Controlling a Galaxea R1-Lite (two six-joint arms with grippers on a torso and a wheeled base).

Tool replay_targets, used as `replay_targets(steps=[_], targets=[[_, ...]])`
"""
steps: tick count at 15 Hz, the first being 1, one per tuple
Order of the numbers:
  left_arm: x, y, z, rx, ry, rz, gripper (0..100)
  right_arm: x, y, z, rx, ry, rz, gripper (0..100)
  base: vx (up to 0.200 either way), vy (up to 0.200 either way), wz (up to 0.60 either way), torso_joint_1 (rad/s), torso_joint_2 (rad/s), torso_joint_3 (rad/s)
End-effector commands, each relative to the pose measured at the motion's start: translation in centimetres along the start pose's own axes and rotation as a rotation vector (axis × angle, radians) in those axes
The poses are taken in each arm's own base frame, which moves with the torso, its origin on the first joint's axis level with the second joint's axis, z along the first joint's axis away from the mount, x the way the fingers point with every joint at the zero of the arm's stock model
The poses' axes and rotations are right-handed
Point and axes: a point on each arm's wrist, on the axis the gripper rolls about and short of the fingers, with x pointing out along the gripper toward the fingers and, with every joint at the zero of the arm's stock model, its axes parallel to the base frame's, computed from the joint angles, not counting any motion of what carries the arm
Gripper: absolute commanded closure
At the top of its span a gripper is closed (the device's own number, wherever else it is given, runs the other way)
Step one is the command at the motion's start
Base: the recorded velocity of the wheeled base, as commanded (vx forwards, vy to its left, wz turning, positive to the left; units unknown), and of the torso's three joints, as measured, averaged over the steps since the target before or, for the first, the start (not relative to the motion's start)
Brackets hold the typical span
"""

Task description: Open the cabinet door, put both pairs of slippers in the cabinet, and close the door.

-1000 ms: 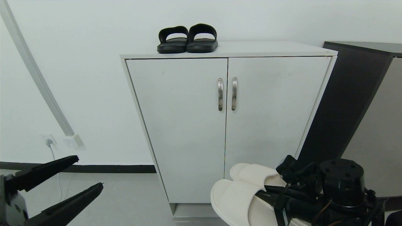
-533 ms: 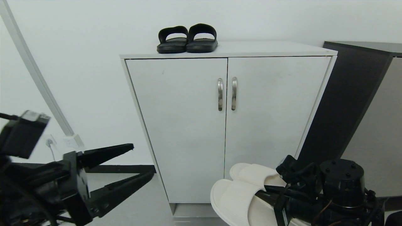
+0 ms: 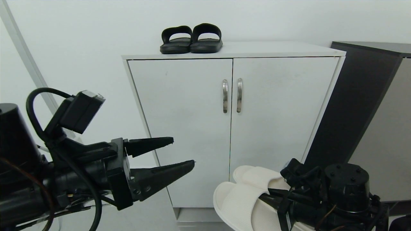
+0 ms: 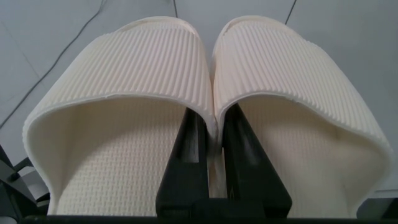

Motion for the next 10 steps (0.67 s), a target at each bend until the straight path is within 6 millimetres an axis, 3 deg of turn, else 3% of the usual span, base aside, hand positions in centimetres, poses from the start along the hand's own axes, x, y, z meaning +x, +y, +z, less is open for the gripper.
replay_targets(steps=[1, 4, 10], targets=[[1.4, 0.2, 0.1, -0.015, 0.020, -0.013, 0, 0.1, 0.0, -0.2, 0.002, 0.007, 0.000, 100, 0.000, 0.000, 0.00, 0.000, 0.00, 0.000], [3.8, -1.2, 1.0, -0.076, 0.038, -0.090, 0, 0.1, -0.1, -0.4, 0.003, 0.013, -0.001, 100, 0.000, 0.000, 0.00, 0.000, 0.00, 0.000], [13.3, 2.0, 3.4, -0.065, 0.007, -0.109, 0, 0.2, -0.1, -0.6, 0.002, 0.022, -0.001, 100, 0.000, 0.000, 0.00, 0.000, 0.00, 0.000]])
